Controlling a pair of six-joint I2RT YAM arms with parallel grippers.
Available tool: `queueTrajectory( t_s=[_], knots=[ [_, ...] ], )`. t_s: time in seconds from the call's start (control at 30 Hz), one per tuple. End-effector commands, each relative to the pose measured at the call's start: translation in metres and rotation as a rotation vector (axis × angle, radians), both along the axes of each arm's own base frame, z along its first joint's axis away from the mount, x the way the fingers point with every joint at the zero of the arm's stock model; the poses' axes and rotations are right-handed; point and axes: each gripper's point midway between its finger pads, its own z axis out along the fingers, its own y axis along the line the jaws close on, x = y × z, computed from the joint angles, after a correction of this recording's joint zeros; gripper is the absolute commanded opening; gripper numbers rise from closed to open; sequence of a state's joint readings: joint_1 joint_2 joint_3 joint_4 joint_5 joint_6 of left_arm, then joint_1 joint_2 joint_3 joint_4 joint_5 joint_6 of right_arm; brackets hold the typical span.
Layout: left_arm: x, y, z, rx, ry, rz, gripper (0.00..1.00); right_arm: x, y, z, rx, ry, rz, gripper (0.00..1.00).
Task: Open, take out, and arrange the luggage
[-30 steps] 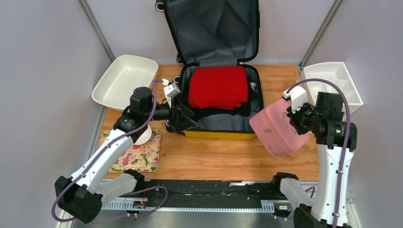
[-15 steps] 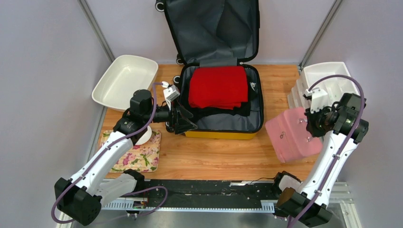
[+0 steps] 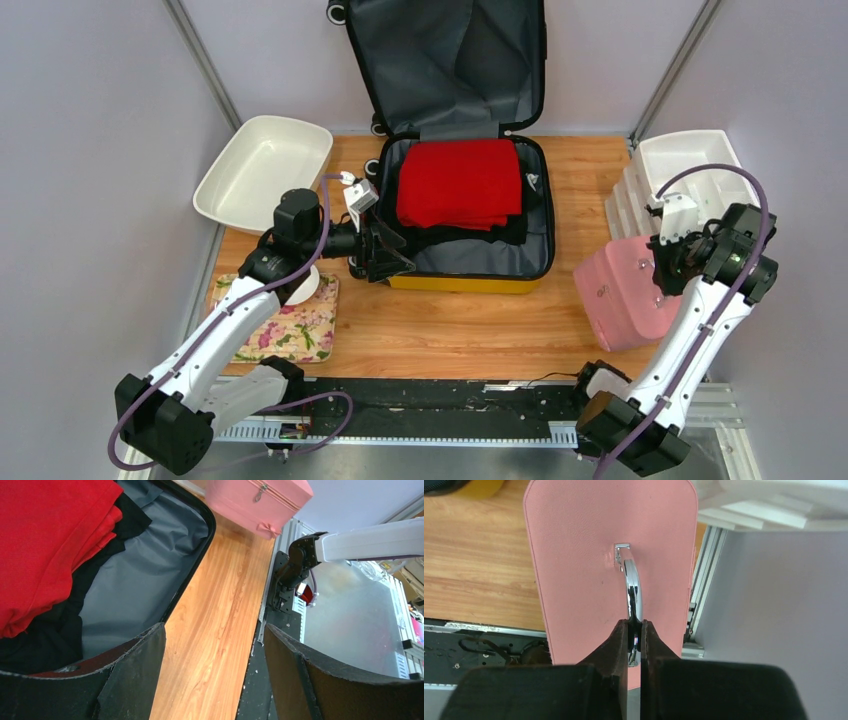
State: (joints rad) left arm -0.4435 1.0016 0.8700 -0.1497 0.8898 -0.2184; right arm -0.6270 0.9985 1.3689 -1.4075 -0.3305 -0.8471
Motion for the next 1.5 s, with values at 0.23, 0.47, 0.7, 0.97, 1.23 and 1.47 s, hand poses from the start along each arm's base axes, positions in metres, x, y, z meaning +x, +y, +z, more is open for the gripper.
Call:
queueTrajectory(
  t_s=[0.23,0.47,0.7,0.97,1.23,1.47],
  knots=[
    [0.004,-0.001,0.006,-0.014,-0.054,-0.006,0.8,-0.042,-0.029,-0.027,-0.055,0.151,-0.083,0.0],
    [0.008,-0.003,0.007,-0.024,-0.041,-0.007,0.8,-0.043,-0.076,-0.027,-0.107,0.135,-0.148,0.0],
    [0.008,-0.003,0.004,-0.016,-0.035,-0.002,0.8,-0.022,-0.111,-0.026,-0.169,0.093,-0.155,0.0],
    [0.008,-0.001,0.001,0.002,-0.042,0.004,0.8,-0.008,-0.154,-0.029,-0.267,0.092,-0.158,0.0],
    [0.008,0.001,-0.003,0.017,-0.04,0.014,0.81,-0.006,-0.177,-0.038,-0.298,0.104,-0.201,0.09],
    [0.013,0.006,-0.012,0.067,-0.011,0.047,0.9,-0.005,-0.169,-0.036,-0.293,0.071,-0.202,0.66]
  ],
)
